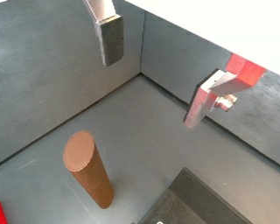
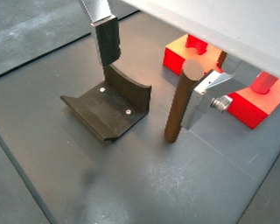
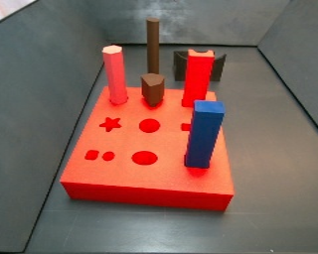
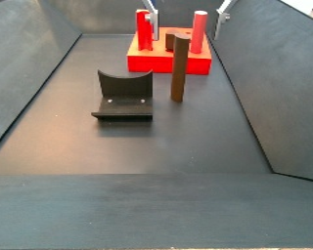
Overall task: Pick up the oval object. Move up. Move to above the board. Insert the oval object.
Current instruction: Pick up the oval object.
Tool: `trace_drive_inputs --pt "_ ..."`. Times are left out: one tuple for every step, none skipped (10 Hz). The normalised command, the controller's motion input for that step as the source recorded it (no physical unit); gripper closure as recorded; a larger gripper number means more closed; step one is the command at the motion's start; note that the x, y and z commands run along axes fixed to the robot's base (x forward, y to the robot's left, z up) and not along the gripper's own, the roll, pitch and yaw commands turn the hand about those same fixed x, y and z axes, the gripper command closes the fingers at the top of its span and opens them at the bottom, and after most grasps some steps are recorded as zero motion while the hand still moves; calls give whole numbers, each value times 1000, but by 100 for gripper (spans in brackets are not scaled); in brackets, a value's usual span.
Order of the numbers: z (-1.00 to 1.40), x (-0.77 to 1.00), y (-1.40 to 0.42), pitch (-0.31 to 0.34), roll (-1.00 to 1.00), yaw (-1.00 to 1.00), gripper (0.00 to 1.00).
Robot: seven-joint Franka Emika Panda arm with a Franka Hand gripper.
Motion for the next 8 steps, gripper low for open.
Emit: trace_drive_inputs --pt "0 63 -691 0 94 311 0" --pt "0 426 -797 81 164 -17 0" --pt "-186 0 -423 0 0 -811 0" --pt "-220 0 -294 0 0 -891 0" --pt "-420 0 -214 3 20 -920 0" --pt "-477 -60 -211 53 11 -817 0" --pt "-480 -246 -477 0 0 -466 0" --pt "-514 -43 -509 -20 0 0 0"
